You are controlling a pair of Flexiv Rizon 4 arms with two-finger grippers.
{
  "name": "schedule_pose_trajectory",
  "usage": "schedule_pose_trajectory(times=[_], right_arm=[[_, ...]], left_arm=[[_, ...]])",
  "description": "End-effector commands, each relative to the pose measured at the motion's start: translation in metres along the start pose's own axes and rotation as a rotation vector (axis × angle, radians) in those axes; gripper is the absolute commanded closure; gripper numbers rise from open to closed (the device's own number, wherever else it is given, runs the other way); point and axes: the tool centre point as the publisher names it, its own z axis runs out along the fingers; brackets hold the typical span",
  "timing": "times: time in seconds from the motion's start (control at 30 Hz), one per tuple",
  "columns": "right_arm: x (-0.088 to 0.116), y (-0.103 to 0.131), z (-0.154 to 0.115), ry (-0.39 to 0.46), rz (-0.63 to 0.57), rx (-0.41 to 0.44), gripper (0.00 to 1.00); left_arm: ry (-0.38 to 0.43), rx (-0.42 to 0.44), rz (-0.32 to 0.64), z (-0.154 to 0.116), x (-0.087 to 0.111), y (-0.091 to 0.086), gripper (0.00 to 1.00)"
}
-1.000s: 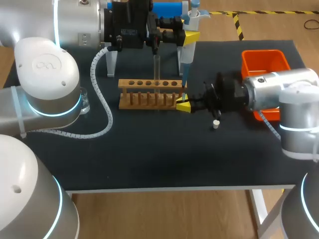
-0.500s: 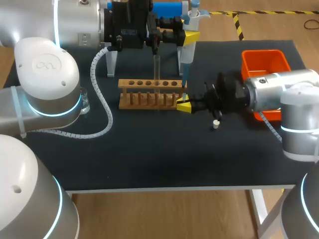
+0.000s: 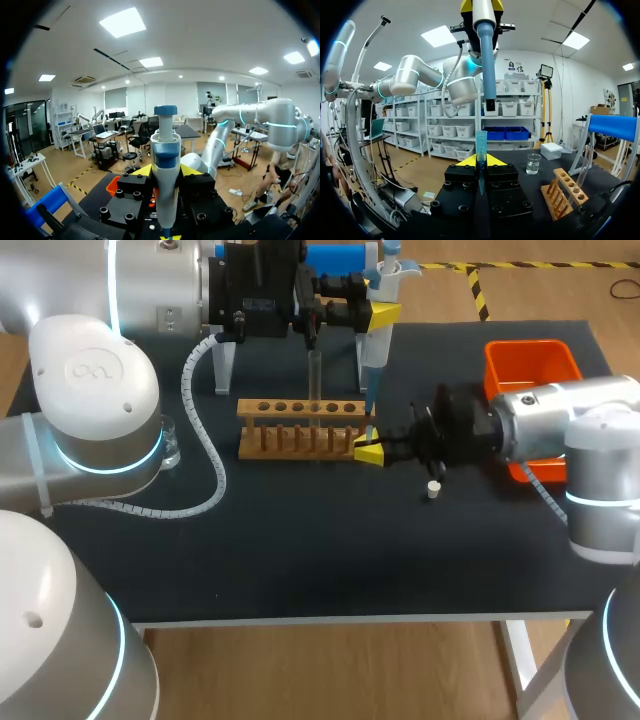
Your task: Invert the test tube, pick up the pipette, mount the tip to pipette, aspirate from beaker and dispense into the tube, eject the tip, return the pipette, and cap with the stopper.
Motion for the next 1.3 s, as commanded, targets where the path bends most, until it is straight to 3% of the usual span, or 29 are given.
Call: schedule_pose_trajectory(times=[0.03,1.3], right_arm=[[0.001,0.002,0.0,-0.001,0.0,0.003,1.0],[-0.01,0.014,0.0,-0.02,-0.007,-0.026,1.0]], left_arm=[[0.004,0.002,0.001,-0.002,0.0,0.0,1.0],[0.004,0.002,0.001,-0.002,0.0,0.0,1.0]])
